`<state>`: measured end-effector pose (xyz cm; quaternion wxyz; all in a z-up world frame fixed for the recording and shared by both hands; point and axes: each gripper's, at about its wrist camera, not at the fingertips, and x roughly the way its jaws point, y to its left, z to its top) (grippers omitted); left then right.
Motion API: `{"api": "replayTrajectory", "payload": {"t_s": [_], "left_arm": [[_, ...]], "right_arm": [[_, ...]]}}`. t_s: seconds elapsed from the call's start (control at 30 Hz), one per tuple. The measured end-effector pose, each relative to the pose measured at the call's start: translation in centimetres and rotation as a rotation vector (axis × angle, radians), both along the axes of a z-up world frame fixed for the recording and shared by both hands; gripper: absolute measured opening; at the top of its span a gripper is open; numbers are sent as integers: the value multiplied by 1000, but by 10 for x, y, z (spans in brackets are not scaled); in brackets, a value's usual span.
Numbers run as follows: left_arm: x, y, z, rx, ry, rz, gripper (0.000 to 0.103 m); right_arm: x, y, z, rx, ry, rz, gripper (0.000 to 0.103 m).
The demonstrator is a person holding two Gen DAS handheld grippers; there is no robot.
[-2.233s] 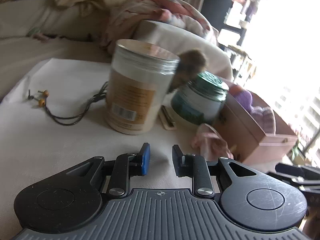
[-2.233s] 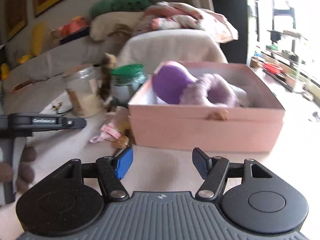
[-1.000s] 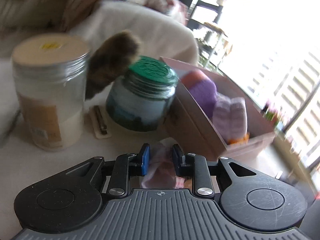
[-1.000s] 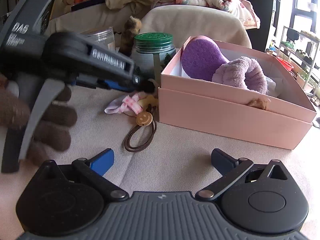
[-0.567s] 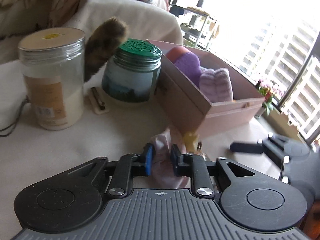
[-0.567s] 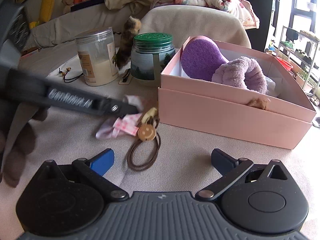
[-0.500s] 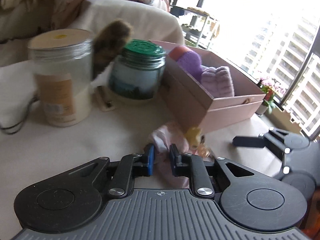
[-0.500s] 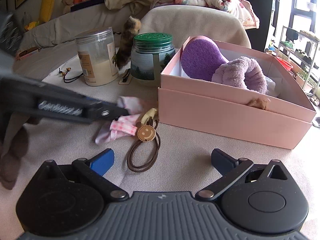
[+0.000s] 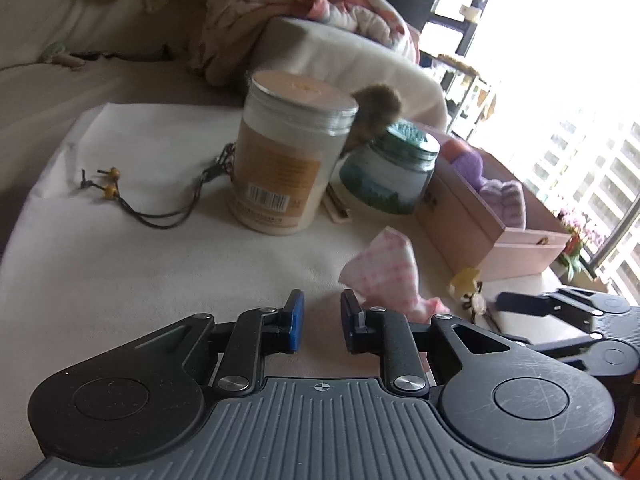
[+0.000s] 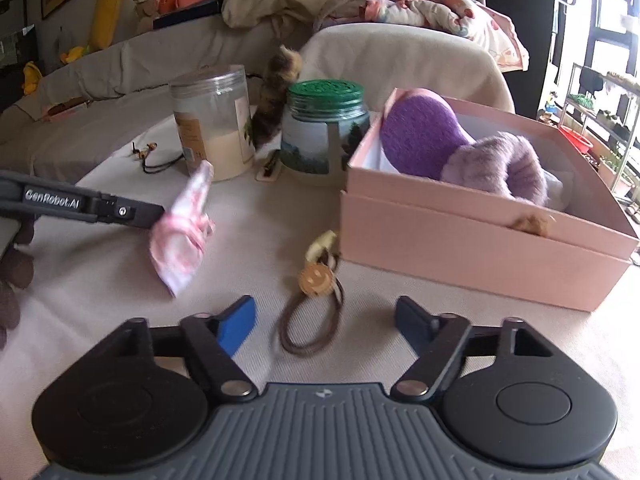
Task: Organize soft objects
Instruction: 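Grasp the yellow star hair tie with the right tool while the left tool grasps the pink cloth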
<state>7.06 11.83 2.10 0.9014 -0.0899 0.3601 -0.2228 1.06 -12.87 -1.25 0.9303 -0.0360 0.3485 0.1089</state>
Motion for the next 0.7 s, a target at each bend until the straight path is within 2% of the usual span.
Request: {"api": "replayTrajectory", "payload": {"t_s": [0.03, 0.17, 0.3, 0.4, 0.5, 0.7], "left_arm": [[-1, 1, 1, -12, -7, -1, 22], [-5, 5, 3, -15, -7, -10, 22], [-7, 0, -1, 29, 15, -30, 22], [-10, -6, -5, 46, 37, -67, 23], [-15, -15, -3, 84, 22, -104, 24], [-24, -33, -2, 111, 23, -249, 27]], "right_arm": [[4, 3, 1, 2, 2, 4, 57], [16, 14, 5, 2, 15, 26, 18], [8, 15, 6, -4, 22, 64, 18], [-2, 8, 6, -22, 18, 49, 18], [-8, -6, 5, -30, 9, 8, 18], [-12, -22, 1, -27, -25, -57, 21]]}}
